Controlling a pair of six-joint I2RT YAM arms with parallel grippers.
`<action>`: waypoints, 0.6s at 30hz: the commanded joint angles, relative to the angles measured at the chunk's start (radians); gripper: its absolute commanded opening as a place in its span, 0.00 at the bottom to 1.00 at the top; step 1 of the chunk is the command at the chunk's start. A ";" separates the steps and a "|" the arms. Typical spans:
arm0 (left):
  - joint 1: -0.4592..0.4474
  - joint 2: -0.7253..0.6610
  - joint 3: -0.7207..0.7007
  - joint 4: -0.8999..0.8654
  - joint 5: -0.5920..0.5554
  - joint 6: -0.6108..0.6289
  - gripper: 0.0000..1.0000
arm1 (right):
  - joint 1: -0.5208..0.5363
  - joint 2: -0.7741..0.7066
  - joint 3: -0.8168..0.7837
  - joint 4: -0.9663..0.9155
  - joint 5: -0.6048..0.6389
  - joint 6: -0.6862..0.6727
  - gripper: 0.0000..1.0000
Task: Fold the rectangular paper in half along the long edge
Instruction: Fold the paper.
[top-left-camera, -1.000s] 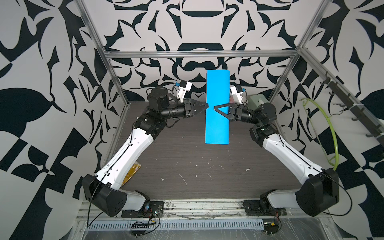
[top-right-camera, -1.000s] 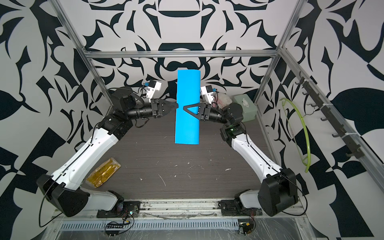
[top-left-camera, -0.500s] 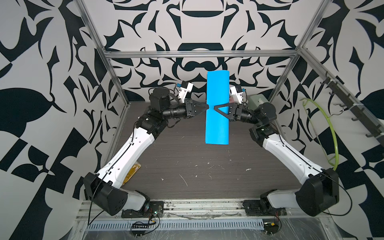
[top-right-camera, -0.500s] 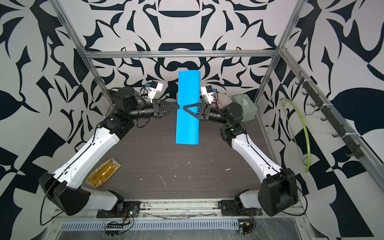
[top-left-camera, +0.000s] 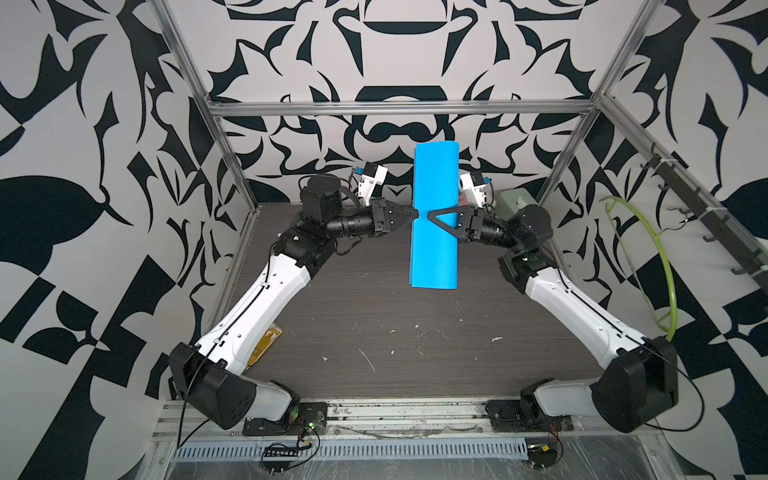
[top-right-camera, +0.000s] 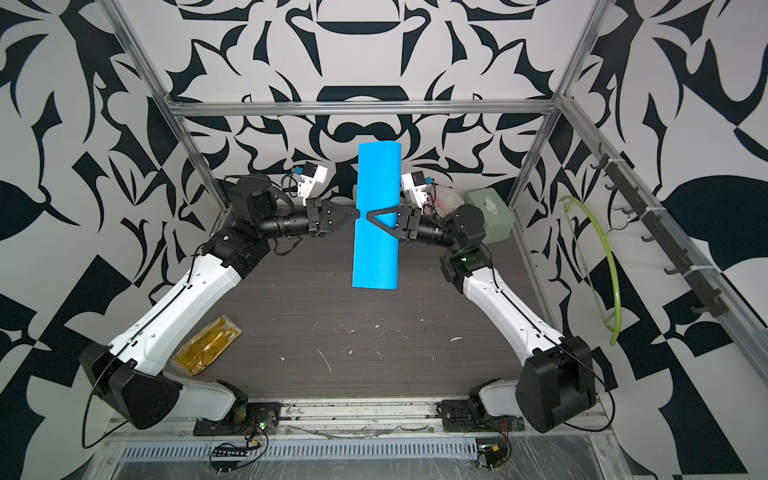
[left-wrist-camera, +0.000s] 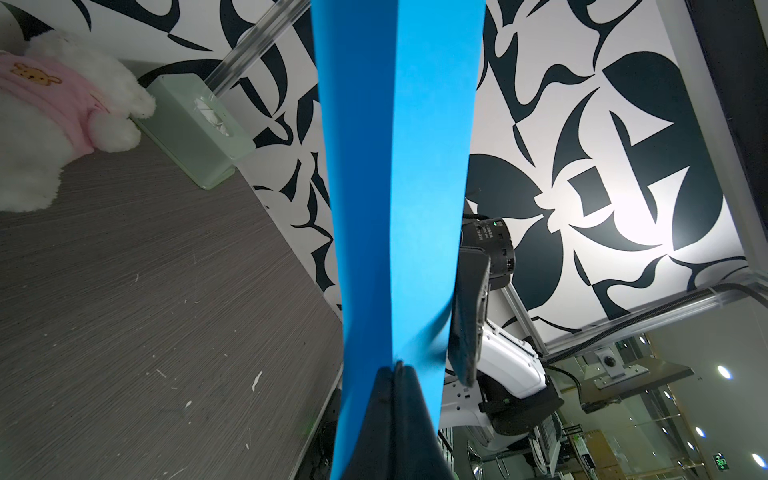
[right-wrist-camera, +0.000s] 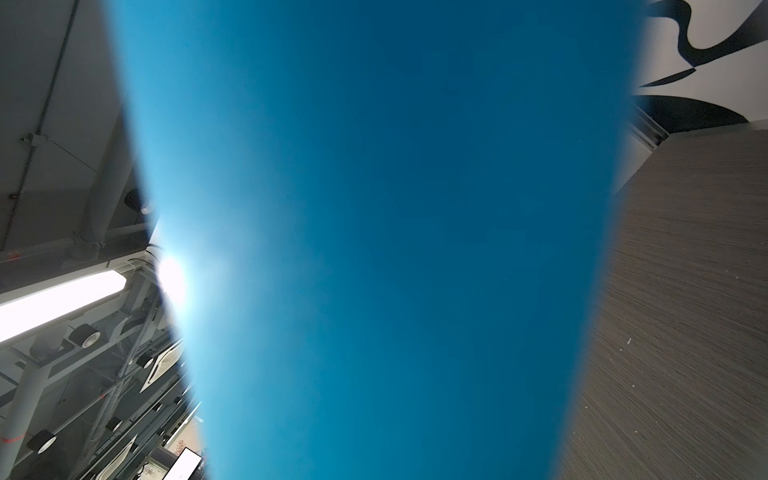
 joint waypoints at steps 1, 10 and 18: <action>-0.003 0.006 -0.012 0.035 0.020 -0.002 0.00 | -0.004 0.001 0.038 0.045 0.004 -0.009 0.47; -0.002 -0.003 -0.012 0.028 0.011 0.006 0.02 | -0.005 -0.005 0.038 0.049 -0.004 -0.007 0.35; -0.001 -0.028 0.000 -0.025 -0.014 0.046 0.05 | -0.011 -0.017 0.037 0.048 -0.008 -0.012 0.30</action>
